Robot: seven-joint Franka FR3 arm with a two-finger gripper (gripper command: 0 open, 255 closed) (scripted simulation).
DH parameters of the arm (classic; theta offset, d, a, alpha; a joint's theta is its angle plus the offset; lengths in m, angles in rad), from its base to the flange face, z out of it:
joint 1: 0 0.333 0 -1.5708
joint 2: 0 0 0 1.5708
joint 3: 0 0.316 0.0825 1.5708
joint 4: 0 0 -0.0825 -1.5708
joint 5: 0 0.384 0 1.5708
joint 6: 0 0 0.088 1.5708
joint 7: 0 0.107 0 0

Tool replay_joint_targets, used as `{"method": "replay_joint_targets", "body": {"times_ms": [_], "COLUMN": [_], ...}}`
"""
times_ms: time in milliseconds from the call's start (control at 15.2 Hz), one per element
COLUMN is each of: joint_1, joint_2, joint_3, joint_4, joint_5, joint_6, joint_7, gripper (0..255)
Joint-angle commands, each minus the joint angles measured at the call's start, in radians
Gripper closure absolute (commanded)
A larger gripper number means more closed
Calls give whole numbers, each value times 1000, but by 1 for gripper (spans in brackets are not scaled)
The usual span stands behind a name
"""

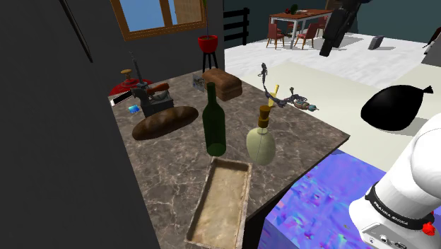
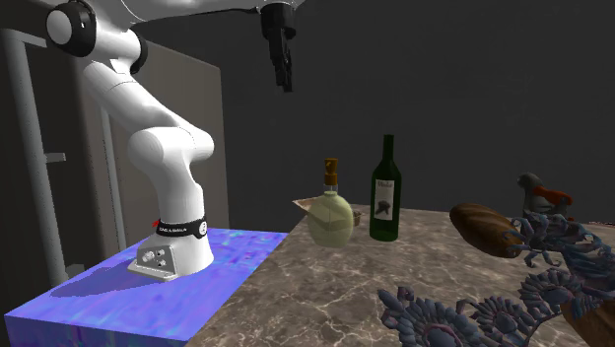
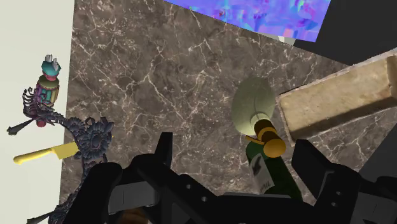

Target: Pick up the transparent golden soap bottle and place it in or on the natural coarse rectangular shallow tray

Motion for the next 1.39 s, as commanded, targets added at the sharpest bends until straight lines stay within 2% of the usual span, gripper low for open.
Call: {"method": "replay_joint_targets", "body": {"times_ms": [0,396,726,990,1254,1320], "joint_1": [0,12,34,60,88,91], "joint_2": [0,-64,-60,-6,105,122], "joint_3": [0,49,101,150,206,213], "joint_4": [0,-238,-400,-500,-567,-572], "joint_5": [0,59,115,164,214,220], "joint_6": [0,241,466,670,898,927], "joint_7": [0,83,149,203,256,262], "gripper": [0,0,0,0,0,0]}}
